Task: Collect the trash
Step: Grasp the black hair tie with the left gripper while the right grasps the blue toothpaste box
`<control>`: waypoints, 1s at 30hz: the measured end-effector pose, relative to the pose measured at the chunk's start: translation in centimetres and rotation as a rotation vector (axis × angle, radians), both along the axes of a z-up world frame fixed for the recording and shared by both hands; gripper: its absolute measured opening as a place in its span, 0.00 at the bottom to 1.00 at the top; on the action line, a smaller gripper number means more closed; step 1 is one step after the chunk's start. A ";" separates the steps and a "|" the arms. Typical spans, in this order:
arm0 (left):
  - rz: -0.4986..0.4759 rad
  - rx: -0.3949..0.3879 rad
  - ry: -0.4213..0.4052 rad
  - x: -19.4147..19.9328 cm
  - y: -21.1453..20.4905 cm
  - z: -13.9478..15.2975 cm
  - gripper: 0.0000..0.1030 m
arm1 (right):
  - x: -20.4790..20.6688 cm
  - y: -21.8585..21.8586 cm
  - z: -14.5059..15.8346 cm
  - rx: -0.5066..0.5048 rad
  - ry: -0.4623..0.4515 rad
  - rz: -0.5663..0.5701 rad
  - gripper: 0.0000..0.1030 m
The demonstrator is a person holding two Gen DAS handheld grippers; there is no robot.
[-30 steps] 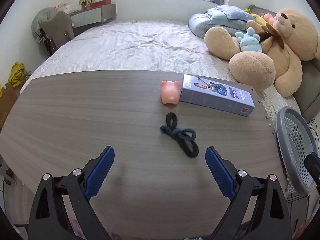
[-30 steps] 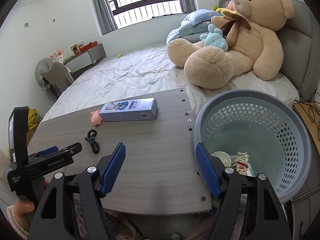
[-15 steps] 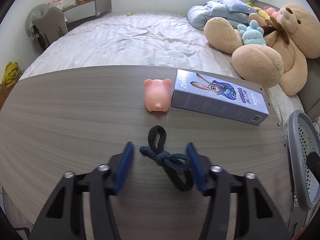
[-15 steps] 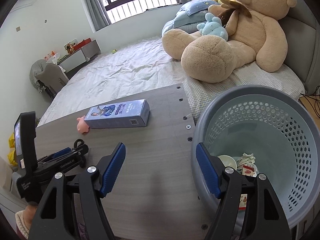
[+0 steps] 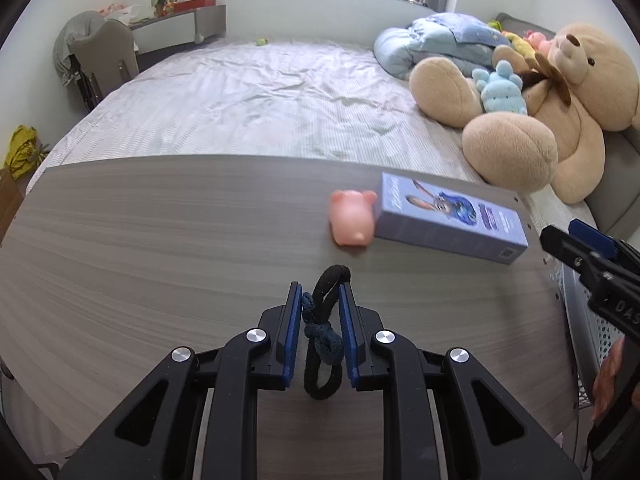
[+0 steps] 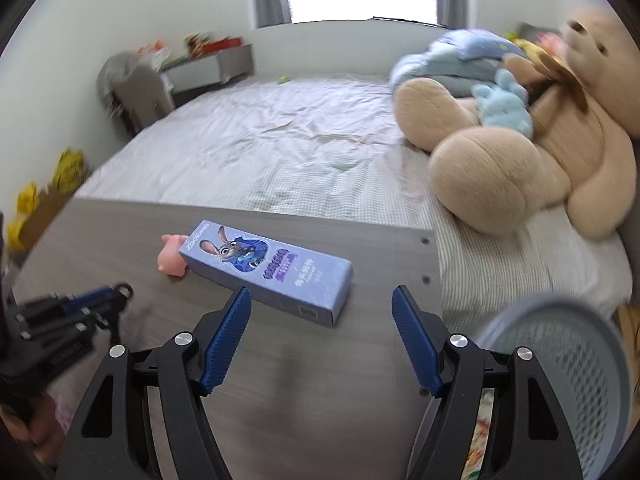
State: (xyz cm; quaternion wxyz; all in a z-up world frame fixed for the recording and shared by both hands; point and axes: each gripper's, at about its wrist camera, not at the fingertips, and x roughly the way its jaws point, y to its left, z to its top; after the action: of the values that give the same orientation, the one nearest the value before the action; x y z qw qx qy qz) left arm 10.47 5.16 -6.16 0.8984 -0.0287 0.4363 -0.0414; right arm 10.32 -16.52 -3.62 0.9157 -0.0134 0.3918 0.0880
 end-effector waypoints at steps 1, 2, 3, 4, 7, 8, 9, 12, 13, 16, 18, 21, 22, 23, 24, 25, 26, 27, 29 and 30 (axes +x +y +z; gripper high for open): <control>0.011 0.000 -0.008 0.2 0.5 0.3 0.19 | 0.5 0.3 0.1 -0.012 0.006 0.029 0.68; 0.023 0.001 -0.013 0.4 1.0 0.5 0.19 | 1.0 0.5 0.1 -0.017 0.013 0.052 0.68; 0.032 -0.002 -0.015 0.7 1.4 0.6 0.19 | 1.4 0.8 0.2 -0.021 0.019 0.078 0.72; 0.043 -0.004 -0.016 1.1 1.9 0.7 0.19 | 1.9 1.1 0.2 -0.027 0.021 0.112 0.75; 0.066 0.001 -0.015 2.4 3.2 0.8 0.19 | 3.3 2.2 -0.1 -0.072 0.030 0.194 0.76; 0.072 0.002 -0.012 3.1 3.5 0.8 0.19 | 3.8 2.6 -0.2 -0.089 0.038 0.225 0.76; 0.076 0.002 -0.010 3.6 3.9 0.9 0.19 | 4.5 3.1 -0.4 -0.103 0.047 0.260 0.76; 0.092 0.011 -0.010 5.8 4.8 1.1 0.19 | 6.4 3.9 -1.1 -0.146 0.074 0.355 0.77; 0.097 0.016 -0.013 6.7 5.0 1.3 0.19 | 7.0 4.2 -1.4 -0.159 0.085 0.383 0.78; 0.117 0.043 -0.021 9.7 5.6 1.9 0.19 | 9.1 4.8 -2.5 -0.193 0.133 0.455 0.80; 0.135 0.055 -0.018 11.9 6.0 2.3 0.19 | 10.4 4.4 -2.9 -0.150 0.172 0.481 0.81; 0.163 0.061 0.006 14.4 6.8 2.5 0.19 | 12.1 4.2 -3.3 -0.101 0.250 0.519 0.81; 0.172 0.061 0.023 15.3 7.0 2.5 0.19 | 12.6 4.0 -3.4 -0.081 0.279 0.533 0.81; 0.180 0.064 0.042 16.0 7.1 2.5 0.19 | 13.0 3.8 -3.6 -0.047 0.317 0.545 0.81; 0.188 0.069 0.063 16.8 7.1 2.5 0.19 | 13.4 3.6 -3.9 -0.018 0.355 0.548 0.81; 0.191 0.072 0.078 17.3 7.2 2.6 0.19 | 13.6 3.5 -4.0 -0.004 0.379 0.548 0.81; 0.193 0.075 0.090 17.6 7.2 2.6 0.19 | 13.9 3.4 -4.1 0.008 0.399 0.550 0.81; 0.192 0.080 0.107 18.0 7.2 2.7 0.19 | 13.9 3.3 -4.2 0.027 0.425 0.559 0.81; 0.187 0.093 0.130 18.6 7.0 2.7 0.19 | 14.0 3.4 -4.3 0.033 0.455 0.561 0.81; 0.185 0.100 0.144 18.8 7.1 2.6 0.19 | 14.0 3.5 -4.4 0.030 0.468 0.560 0.81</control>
State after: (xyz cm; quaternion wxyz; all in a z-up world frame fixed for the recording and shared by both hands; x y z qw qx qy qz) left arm 29.26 12.23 -3.59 0.8651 -0.0270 0.4966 0.0655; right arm 24.30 -13.01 -8.06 0.7417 -0.0864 0.5705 0.3419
